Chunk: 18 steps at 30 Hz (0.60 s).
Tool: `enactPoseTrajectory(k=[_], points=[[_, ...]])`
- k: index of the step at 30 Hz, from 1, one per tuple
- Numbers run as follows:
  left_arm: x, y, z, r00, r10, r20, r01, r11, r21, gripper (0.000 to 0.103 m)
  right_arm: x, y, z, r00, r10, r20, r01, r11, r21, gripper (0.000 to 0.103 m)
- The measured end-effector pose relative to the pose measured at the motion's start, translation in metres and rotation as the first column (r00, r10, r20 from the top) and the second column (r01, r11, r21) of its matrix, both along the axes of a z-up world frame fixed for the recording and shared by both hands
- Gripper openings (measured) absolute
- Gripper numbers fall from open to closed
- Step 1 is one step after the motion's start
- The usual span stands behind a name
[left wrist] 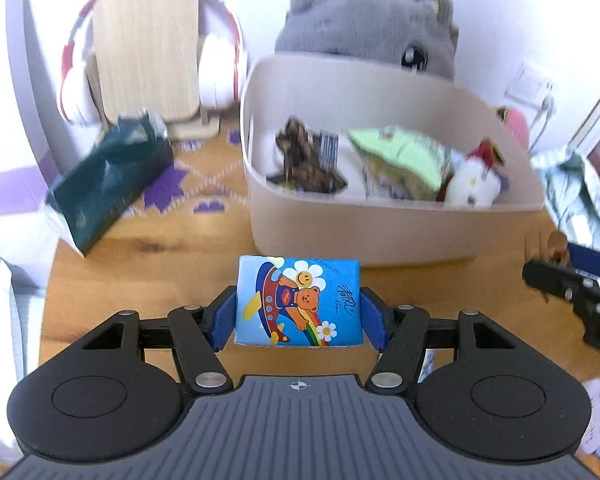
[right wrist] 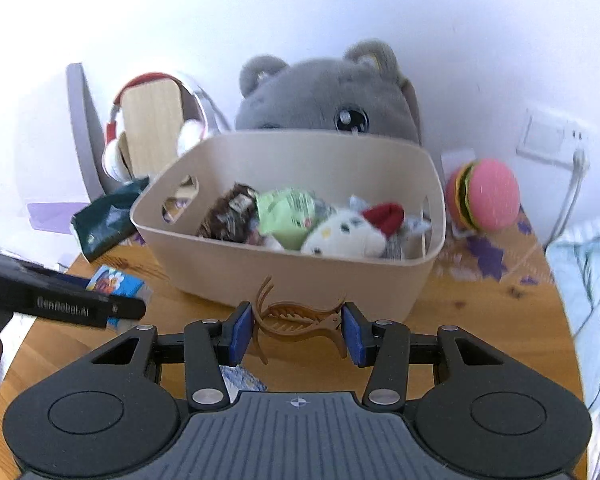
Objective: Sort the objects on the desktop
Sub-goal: 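Carry the tissue pack and claw clip into the basket and open both tools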
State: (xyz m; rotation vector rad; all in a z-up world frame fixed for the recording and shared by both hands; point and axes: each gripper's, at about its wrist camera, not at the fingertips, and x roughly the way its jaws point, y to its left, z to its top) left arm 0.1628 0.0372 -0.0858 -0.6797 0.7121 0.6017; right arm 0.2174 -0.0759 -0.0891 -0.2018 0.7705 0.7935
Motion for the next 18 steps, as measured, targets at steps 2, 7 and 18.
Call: enactPoseTrajectory(k=[2,7,18], points=[[-0.002,0.004,0.012,1.000,0.013,0.019,-0.014,1.000,0.024,0.065,-0.001,-0.001,0.007,1.000,0.010,0.015,-0.010,1.000,0.012,0.045],[-0.003,0.018,0.042,0.996,0.042,0.078,-0.047,0.997,0.062,0.065,0.001,-0.004,0.029,0.997,0.013,0.072,-0.016,0.999,0.050,0.045],[0.026,0.047,0.092,0.990,0.029,0.134,-0.053,0.983,0.176,0.065,0.034,-0.005,0.071,0.985,-0.007,0.173,-0.012,0.994,0.110,0.045]])
